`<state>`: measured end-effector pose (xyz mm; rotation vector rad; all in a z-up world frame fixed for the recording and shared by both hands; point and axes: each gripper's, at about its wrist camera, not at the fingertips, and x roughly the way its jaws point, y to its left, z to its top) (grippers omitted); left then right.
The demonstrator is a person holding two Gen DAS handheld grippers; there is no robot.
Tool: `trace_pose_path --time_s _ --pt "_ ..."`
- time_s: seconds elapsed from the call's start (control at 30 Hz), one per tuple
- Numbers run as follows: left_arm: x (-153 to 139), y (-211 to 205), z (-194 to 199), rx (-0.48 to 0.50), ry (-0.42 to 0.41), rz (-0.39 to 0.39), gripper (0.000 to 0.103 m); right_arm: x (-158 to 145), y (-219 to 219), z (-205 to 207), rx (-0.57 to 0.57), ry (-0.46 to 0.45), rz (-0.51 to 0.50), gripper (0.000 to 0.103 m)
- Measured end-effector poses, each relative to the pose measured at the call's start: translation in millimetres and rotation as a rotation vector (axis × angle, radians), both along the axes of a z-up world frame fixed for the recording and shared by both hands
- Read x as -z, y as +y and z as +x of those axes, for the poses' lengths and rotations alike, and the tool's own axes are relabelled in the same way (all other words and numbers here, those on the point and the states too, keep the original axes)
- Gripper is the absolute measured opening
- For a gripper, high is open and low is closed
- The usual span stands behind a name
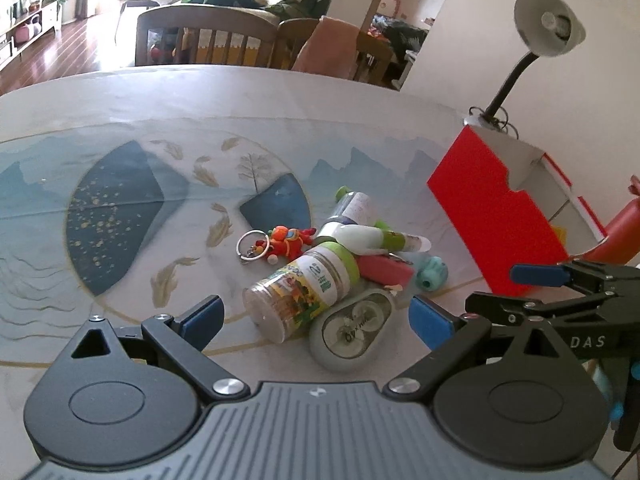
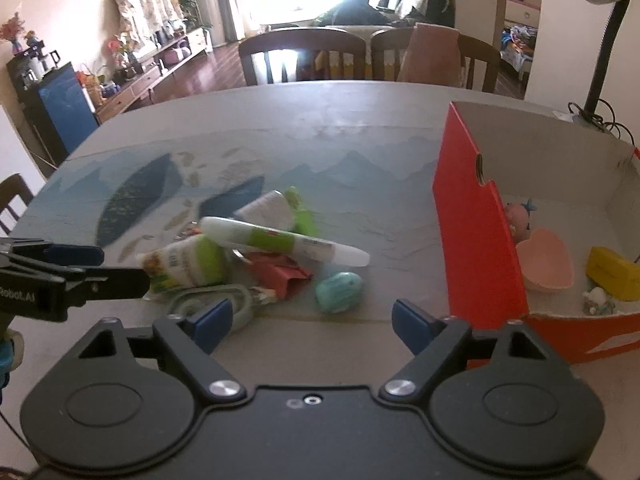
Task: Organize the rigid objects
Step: 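Grasp the clear green-lidded vitamin jar with the left gripper while the right gripper grasps the teal egg-shaped stone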
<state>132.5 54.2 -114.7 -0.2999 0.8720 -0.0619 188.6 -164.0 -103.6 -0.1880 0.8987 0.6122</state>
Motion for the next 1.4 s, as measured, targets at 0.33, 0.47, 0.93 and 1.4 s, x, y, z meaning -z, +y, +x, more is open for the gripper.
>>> trace_pose_path --time_s 0.33,0.47,0.93,1.4 --pt "31 -6 26 -0.013 0.047 0.035 0.099 29 8 20 0.013 0.016 -0.051 0.075" --pt "37 -7 31 -0.021 0.051 0.041 0.099 37 10 29 0.018 0.028 -0.054 0.071" --pt "45 -4 44 -0.121 0.066 -0.037 0.099 48 21 38 0.005 0.016 -0.068 0.063" --pt "44 -9 43 -0.198 0.059 -0.015 0.09 49 32 29 -0.015 -0.037 -0.106 0.039"
